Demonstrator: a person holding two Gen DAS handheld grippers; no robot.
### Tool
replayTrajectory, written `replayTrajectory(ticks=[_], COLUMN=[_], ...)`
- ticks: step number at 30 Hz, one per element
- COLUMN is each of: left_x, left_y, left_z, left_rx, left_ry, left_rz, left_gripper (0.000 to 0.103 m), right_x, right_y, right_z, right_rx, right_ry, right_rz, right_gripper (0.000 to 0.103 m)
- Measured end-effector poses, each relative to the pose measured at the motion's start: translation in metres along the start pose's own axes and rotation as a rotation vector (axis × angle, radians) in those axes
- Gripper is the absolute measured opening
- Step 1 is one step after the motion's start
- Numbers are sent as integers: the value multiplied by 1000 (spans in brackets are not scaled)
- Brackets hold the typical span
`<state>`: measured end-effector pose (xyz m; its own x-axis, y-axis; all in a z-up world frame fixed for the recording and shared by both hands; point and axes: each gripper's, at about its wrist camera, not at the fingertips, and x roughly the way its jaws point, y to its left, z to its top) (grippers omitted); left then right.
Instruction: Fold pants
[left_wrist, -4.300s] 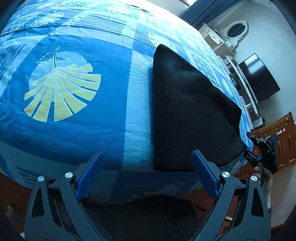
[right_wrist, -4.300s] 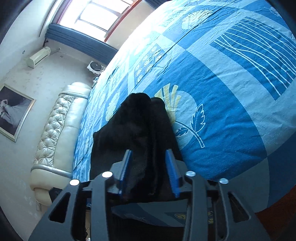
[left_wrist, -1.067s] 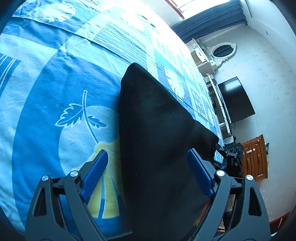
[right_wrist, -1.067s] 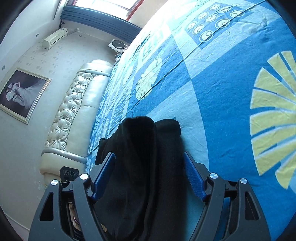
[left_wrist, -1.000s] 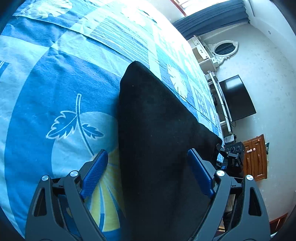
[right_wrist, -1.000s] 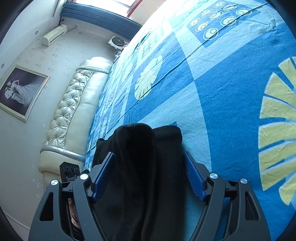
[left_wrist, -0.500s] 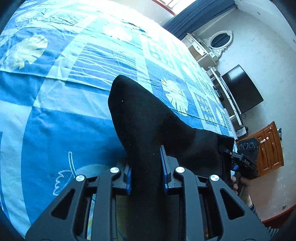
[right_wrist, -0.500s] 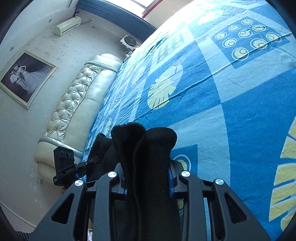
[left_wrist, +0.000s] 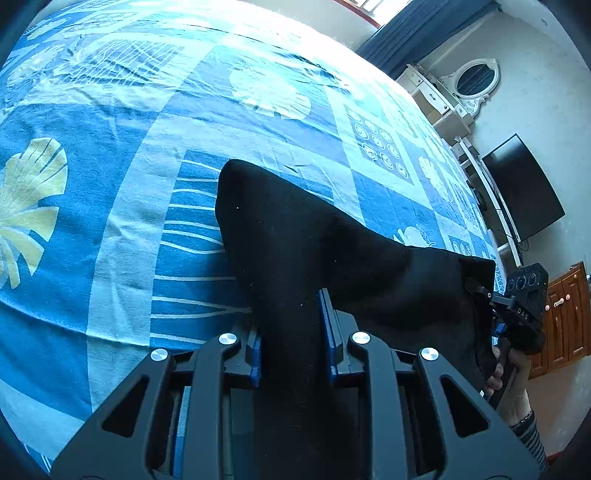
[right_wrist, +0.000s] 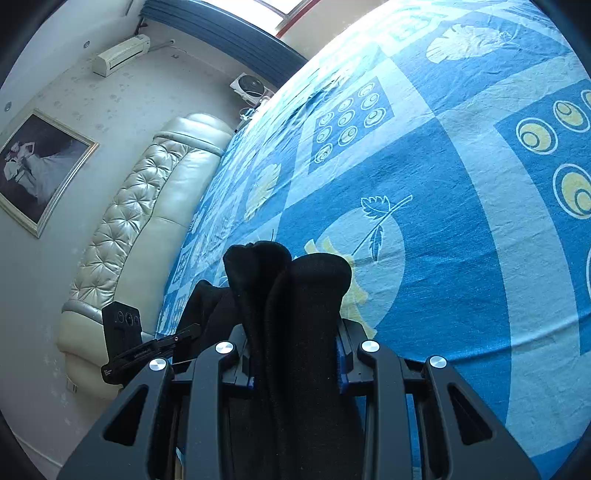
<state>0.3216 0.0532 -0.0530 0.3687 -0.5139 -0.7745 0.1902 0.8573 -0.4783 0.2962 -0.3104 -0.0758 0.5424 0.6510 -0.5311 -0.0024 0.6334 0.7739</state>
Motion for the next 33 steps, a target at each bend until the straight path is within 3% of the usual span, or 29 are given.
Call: replayTrajectory(ticks=[6,20,25,27,29,33], left_x=[4,6,-5,-16,-29,-52], left_y=[8,13,13,16,22,35], left_z=[-7,-8,-13,-23,-38,-76], left_rx=[-16,-36,-31,-47,-89,-193], left_ry=[-21,-25,-33,-30,-30,-27], left_rz=[-37,-62,-81,-110,-154,-250], left_gripper=[28,30,45,63,72,74], right_x=[3,1,-14,-30,-50,-82], right_y=[-22,-26,-25,-23,-22,-23], right_z=[-7,-9,-14,-21,-32,-59], right_rx=[69,77,116,137,145,170], right_ry=[-13,-16,-22,-50,-81,-93], right_rz=[74,81,99,115,118,116], right_gripper=[31,33,46,56,64,71])
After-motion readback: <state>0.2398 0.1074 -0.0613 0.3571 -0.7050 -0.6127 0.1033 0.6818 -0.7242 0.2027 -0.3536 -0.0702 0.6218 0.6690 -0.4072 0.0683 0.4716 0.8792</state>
